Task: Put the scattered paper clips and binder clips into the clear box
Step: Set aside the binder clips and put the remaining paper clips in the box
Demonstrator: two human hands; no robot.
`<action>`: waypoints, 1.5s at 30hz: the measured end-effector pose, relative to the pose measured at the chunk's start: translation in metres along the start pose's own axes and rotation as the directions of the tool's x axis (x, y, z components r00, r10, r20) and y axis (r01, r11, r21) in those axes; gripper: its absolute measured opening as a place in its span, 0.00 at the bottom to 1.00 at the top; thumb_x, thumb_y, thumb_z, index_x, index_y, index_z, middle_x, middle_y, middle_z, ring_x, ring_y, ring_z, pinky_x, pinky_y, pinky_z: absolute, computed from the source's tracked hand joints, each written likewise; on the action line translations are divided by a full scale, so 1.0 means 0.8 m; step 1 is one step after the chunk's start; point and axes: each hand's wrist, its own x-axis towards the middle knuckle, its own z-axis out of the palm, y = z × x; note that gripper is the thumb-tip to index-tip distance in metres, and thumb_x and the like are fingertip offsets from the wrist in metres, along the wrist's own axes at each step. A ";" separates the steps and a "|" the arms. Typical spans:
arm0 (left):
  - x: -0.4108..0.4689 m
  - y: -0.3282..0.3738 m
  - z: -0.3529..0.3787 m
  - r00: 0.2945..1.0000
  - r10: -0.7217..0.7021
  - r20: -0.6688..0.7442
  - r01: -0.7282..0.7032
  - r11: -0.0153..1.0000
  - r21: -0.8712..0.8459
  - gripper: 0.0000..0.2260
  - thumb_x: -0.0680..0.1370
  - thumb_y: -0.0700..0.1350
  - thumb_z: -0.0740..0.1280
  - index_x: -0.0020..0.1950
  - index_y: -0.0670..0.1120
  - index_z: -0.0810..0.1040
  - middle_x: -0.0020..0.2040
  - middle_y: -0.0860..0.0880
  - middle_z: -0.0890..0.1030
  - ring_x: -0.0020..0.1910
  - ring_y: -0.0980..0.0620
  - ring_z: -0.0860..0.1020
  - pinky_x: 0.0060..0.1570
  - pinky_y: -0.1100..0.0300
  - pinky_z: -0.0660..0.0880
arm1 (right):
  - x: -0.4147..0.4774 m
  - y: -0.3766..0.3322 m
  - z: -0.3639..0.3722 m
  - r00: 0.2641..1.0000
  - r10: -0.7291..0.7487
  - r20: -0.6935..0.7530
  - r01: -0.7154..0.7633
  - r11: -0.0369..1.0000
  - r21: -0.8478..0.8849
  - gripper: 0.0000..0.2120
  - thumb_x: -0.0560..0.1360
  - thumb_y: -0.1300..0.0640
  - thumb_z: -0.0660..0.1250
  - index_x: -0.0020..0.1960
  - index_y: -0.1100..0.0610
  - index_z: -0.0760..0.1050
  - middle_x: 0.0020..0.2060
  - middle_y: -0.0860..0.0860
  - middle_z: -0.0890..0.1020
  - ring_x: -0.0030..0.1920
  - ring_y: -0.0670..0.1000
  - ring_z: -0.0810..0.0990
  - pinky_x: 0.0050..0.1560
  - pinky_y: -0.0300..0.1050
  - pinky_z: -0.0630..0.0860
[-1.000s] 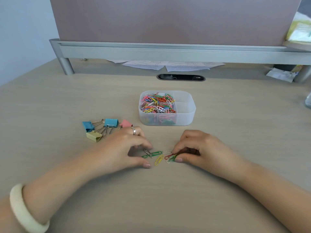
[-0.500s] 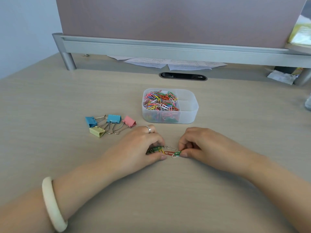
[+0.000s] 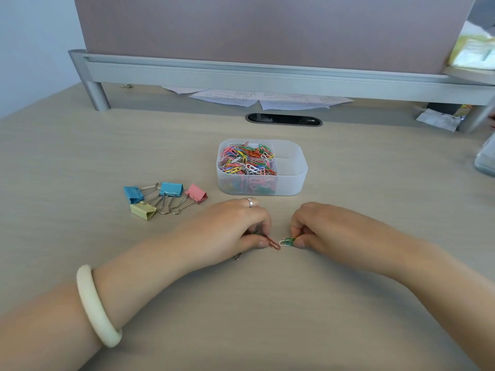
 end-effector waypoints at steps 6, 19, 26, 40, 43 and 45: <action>0.005 0.009 -0.003 0.998 -0.013 0.056 0.010 0.998 0.055 0.07 0.75 0.51 0.63 0.46 0.49 0.73 0.37 0.57 0.67 0.43 0.56 0.70 0.34 0.64 0.60 | 0.000 0.003 -0.002 1.000 0.014 0.014 -0.014 1.000 -0.011 0.02 0.75 0.53 0.62 0.44 0.49 0.71 0.40 0.42 0.70 0.38 0.40 0.69 0.38 0.31 0.65; 0.000 0.019 0.005 1.000 -0.011 0.027 -0.003 0.879 0.476 0.08 0.79 0.44 0.53 0.54 0.44 0.67 0.54 0.46 0.72 0.53 0.46 0.71 0.31 0.58 0.57 | -0.004 0.015 -0.013 0.996 0.083 -0.034 -0.074 0.973 0.217 0.06 0.75 0.56 0.63 0.40 0.49 0.72 0.36 0.43 0.73 0.34 0.36 0.70 0.36 0.29 0.67; -0.004 0.000 0.004 0.999 0.000 -0.039 0.015 0.929 0.370 0.11 0.80 0.48 0.51 0.55 0.45 0.70 0.56 0.48 0.73 0.55 0.48 0.72 0.36 0.61 0.56 | 0.053 -0.001 -0.070 0.947 0.107 -0.301 -0.030 0.968 0.251 0.08 0.74 0.57 0.65 0.37 0.50 0.71 0.31 0.44 0.72 0.31 0.40 0.70 0.32 0.32 0.66; -0.008 -0.024 0.009 0.969 0.022 -0.245 -0.013 0.999 0.040 0.12 0.72 0.54 0.53 0.40 0.54 0.74 0.38 0.56 0.77 0.38 0.58 0.74 0.35 0.67 0.65 | 0.187 0.012 -0.064 0.908 0.239 -0.344 -0.202 0.970 0.138 0.05 0.71 0.56 0.69 0.42 0.57 0.80 0.40 0.50 0.81 0.44 0.51 0.78 0.48 0.48 0.76; -0.007 -0.025 0.010 0.963 0.042 -0.265 -0.025 0.997 0.068 0.08 0.72 0.53 0.55 0.38 0.54 0.72 0.36 0.58 0.77 0.35 0.61 0.73 0.39 0.66 0.64 | 0.179 0.008 -0.070 0.905 0.224 -0.363 -0.205 0.975 0.091 0.05 0.73 0.56 0.66 0.45 0.55 0.81 0.47 0.51 0.83 0.49 0.52 0.79 0.51 0.49 0.76; -0.007 -0.026 0.010 0.971 0.026 -0.237 -0.033 0.999 -0.022 0.12 0.72 0.55 0.52 0.41 0.53 0.73 0.40 0.55 0.77 0.40 0.57 0.73 0.43 0.64 0.62 | 0.174 0.004 -0.075 0.894 0.191 -0.406 -0.178 0.981 0.069 0.08 0.74 0.58 0.64 0.49 0.55 0.80 0.50 0.51 0.83 0.51 0.53 0.79 0.54 0.49 0.76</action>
